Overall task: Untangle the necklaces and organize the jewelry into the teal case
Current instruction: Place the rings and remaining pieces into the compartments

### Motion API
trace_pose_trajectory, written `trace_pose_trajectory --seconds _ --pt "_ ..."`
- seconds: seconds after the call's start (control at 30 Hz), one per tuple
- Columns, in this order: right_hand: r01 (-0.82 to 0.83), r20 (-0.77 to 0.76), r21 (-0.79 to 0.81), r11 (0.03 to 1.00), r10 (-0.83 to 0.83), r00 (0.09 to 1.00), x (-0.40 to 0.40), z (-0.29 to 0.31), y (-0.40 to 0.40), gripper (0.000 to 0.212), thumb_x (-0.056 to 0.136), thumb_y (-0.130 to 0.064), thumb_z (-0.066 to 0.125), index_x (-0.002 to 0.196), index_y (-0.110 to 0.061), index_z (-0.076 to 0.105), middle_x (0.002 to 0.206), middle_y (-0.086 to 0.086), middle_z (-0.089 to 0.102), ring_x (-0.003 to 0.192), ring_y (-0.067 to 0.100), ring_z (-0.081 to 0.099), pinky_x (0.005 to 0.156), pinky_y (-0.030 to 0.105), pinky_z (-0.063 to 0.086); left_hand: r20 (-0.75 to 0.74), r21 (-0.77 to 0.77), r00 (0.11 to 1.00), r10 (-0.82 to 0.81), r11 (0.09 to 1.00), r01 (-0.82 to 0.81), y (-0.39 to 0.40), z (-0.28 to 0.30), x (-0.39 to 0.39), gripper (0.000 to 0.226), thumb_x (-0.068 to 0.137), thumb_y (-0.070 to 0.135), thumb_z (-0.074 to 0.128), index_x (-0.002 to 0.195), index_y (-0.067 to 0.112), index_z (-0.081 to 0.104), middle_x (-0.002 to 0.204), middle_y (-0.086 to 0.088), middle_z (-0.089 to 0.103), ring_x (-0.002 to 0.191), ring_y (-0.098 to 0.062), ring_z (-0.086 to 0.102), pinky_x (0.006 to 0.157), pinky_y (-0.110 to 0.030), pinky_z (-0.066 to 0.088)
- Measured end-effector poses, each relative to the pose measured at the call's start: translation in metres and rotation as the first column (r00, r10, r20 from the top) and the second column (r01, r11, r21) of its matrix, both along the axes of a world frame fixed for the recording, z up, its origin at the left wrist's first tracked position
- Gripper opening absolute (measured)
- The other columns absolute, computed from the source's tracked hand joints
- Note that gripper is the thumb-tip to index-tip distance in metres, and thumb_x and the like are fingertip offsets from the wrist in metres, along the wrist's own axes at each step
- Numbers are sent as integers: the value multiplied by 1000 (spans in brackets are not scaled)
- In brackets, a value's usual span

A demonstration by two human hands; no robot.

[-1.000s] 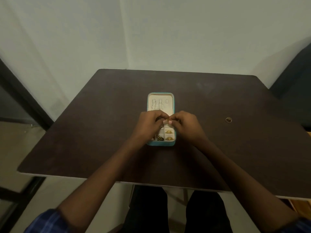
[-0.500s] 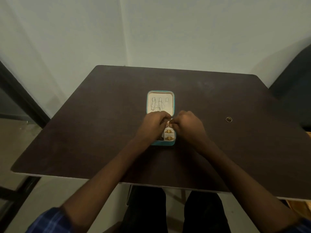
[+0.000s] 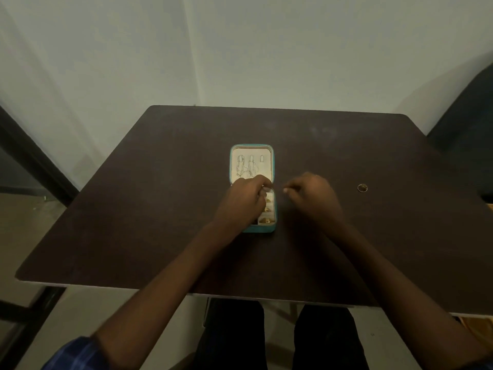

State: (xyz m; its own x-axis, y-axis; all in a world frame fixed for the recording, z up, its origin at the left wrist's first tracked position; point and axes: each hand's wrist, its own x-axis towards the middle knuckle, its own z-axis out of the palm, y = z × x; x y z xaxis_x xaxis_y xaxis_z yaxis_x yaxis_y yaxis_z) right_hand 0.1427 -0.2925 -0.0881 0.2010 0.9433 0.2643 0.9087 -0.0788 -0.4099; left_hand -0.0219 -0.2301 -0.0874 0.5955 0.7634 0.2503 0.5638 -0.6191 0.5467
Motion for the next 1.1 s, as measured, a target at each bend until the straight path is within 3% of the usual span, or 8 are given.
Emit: trace_pose_trajectory --seconds 0.17,0.3,0.43,0.6,0.73,0.9,1.0,1.1 --pt "306 14 45 951 -306 952 72 -12 -29 16 89 -23 58 92 -11 68 93 11 64 88 28 57 71 33 44 77 48 996 -37 998 34 -4 3 19 20 90 17 50 106 17 62 95 0 67 88 -12 58 78 -31 47" --pt "452 19 70 889 -454 891 107 -19 -45 25 90 -25 56 105 -8 66 102 16 61 96 33 55 74 35 45 91 66 990 -105 993 99 -10 7 53 16 88 16 56 101 14 66 93 -2 67 82 -10 54 78 -29 45" --pt "450 28 -4 893 -450 893 124 -22 -45 34 91 -29 55 115 -5 62 105 18 60 97 34 56 74 35 45 39 64 985 -167 984 164 -22 11 86 16 88 19 58 100 15 67 96 -4 65 89 -19 55 79 -29 39" --pt "403 23 -29 915 -403 915 132 -21 -42 19 89 -28 58 96 -12 66 95 10 58 90 27 55 65 28 36 2 56 979 -205 977 205 -32 13 113 19 90 20 57 103 12 68 98 -6 65 93 -19 55 81 -25 35" --pt "384 -11 -6 924 -384 923 130 -17 -45 15 87 -24 63 79 -13 56 80 5 56 77 24 55 61 28 34 2 46 976 -219 975 219 -32 11 122 22 91 21 57 108 13 68 103 -5 66 95 -18 57 82 -24 37" --pt "211 -301 92 973 -175 938 103 -6 -45 6 77 -20 73 79 -15 72 76 -3 67 70 7 58 60 13 40 83 53 970 -230 973 226 -30 11 119 31 90 24 59 114 8 66 105 -11 70 93 -22 64 82 -22 41" --pt "176 -502 138 975 -84 860 81 -1 -37 8 72 -19 78 78 -16 74 69 -4 68 60 -3 58 57 10 42 182 20 952 -247 969 247 -27 14 105 25 88 25 60 106 12 71 96 -6 74 87 -17 67 80 -30 49" --pt "162 -697 162 973 -4 717 59 6 -31 10 78 -6 72 87 -3 69 64 1 64 52 -2 56 52 15 47 273 -133 952 -141 974 182 -19 20 89 25 85 23 66 109 16 70 93 3 73 87 -8 66 78 -20 50"
